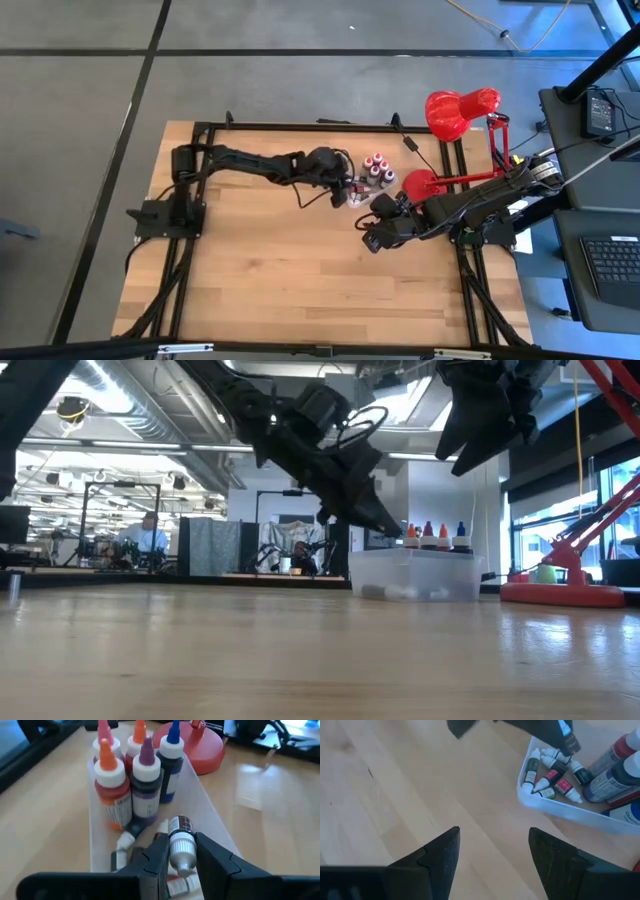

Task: Pick & Place food coloring
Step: Put the small brown food coloring bottle in the transparent bin

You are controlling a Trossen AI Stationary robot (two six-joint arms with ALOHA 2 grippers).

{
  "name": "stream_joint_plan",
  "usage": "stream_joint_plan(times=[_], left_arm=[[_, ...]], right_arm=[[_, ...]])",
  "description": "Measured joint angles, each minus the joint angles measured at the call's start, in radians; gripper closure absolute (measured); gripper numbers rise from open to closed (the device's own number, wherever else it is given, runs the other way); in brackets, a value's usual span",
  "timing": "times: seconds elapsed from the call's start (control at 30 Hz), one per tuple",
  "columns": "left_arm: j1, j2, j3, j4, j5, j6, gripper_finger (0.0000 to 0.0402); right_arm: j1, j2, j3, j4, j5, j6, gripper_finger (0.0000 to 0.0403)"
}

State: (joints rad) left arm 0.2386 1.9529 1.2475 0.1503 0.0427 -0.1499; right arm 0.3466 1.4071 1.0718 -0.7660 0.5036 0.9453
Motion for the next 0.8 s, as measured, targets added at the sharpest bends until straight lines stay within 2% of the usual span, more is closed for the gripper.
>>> stream_joint_plan(times=[0.3, 0.8], left_arm=[[0.004, 0.057, 0.004, -0.032, -0.006, 0.025, 0.032], [0.004, 0.059, 0.004, -0.042, -0.009, 0.025, 0.0307]], right_arm=[[0.0, 0.0, 0.0, 0.004, 0.003, 0.021, 0.0164], [0.0, 0.0, 0.0, 0.006, 0.003, 0.02, 0.0164]])
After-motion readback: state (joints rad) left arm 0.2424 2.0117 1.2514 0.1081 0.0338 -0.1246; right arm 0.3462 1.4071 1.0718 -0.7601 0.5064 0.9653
